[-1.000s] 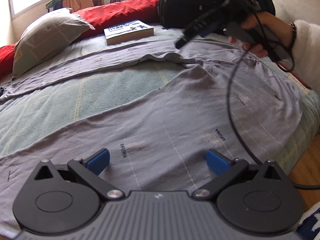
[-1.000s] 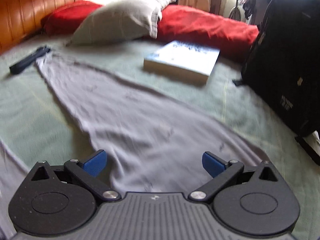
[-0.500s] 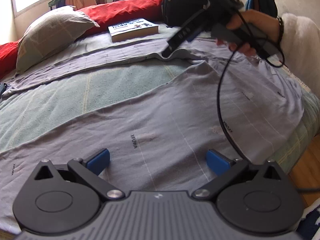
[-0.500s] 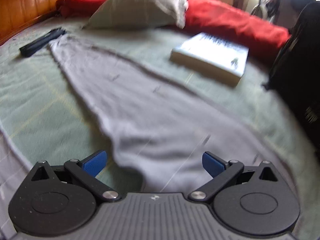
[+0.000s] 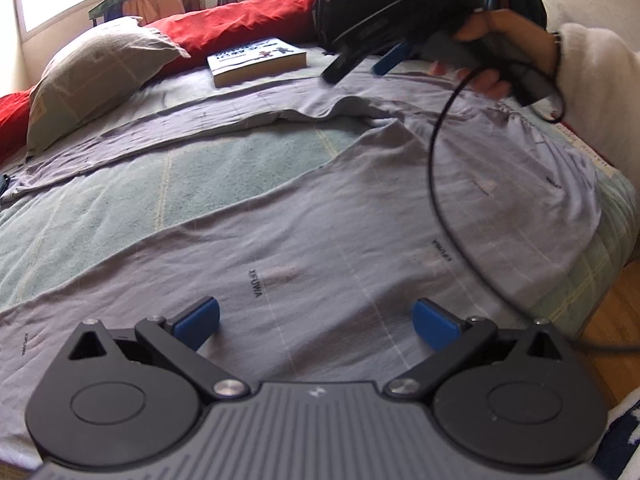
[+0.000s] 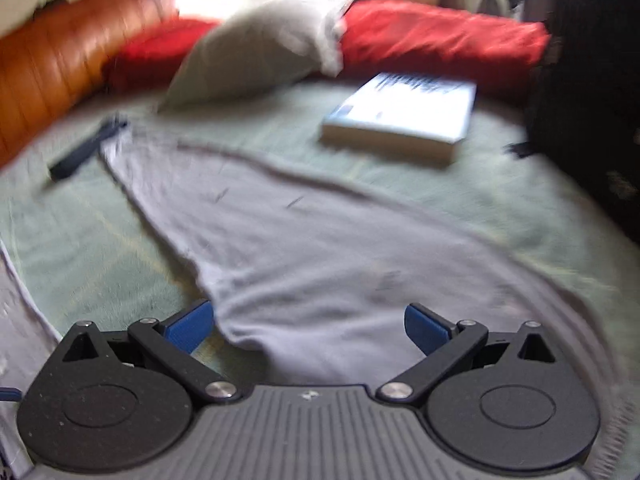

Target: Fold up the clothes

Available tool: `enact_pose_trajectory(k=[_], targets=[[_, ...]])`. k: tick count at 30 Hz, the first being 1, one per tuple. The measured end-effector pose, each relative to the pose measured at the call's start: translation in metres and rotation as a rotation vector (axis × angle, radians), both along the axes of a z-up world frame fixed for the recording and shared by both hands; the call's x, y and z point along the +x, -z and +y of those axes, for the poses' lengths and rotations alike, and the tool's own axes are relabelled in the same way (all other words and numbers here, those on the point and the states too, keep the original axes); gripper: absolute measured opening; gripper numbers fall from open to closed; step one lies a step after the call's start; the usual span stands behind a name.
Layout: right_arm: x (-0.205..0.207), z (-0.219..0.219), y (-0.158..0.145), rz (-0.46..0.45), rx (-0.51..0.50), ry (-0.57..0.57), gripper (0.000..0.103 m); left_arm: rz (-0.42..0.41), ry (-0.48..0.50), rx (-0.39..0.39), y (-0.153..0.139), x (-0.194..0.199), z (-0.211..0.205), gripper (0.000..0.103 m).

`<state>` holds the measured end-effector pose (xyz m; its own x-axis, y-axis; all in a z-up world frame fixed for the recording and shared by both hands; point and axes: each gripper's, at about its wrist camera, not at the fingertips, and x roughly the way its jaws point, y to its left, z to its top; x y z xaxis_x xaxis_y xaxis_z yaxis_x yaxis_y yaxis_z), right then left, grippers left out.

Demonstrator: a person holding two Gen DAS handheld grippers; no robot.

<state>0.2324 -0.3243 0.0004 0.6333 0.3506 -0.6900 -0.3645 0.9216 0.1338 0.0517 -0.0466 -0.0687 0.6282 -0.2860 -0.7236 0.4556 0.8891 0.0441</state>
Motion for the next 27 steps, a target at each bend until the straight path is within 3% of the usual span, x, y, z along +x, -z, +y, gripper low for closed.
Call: enact_pose_trajectory(k=[3, 7, 9, 12, 20, 27], targets=[[-0.02, -0.044, -0.012, -0.104, 0.024, 0.025, 0.103, -0.005, 0.015, 0.0, -0.001, -0.001, -0.006, 0.102], [-0.033, -0.093, -0.016, -0.101, 0.027, 0.051, 0.103, -0.006, 0.046, -0.005, -0.003, -0.002, -0.015, 0.102], [-0.038, -0.122, -0.012, -0.089, 0.131, 0.08, 0.103, -0.002, 0.056, -0.002, -0.002, -0.002, -0.02, 0.102], [-0.034, -0.163, -0.002, -0.044, 0.236, 0.173, 0.103, 0.004, 0.066, 0.002, -0.001, -0.002, -0.025, 0.102], [-0.002, -0.239, 0.043, 0.115, 0.385, 0.362, 0.103, 0.018, 0.084, 0.006, 0.002, 0.002, -0.036, 0.102], [0.02, -0.248, 0.071, 0.179, 0.569, 0.276, 0.103, 0.031, 0.087, -0.005, 0.004, 0.01, -0.041, 0.102]])
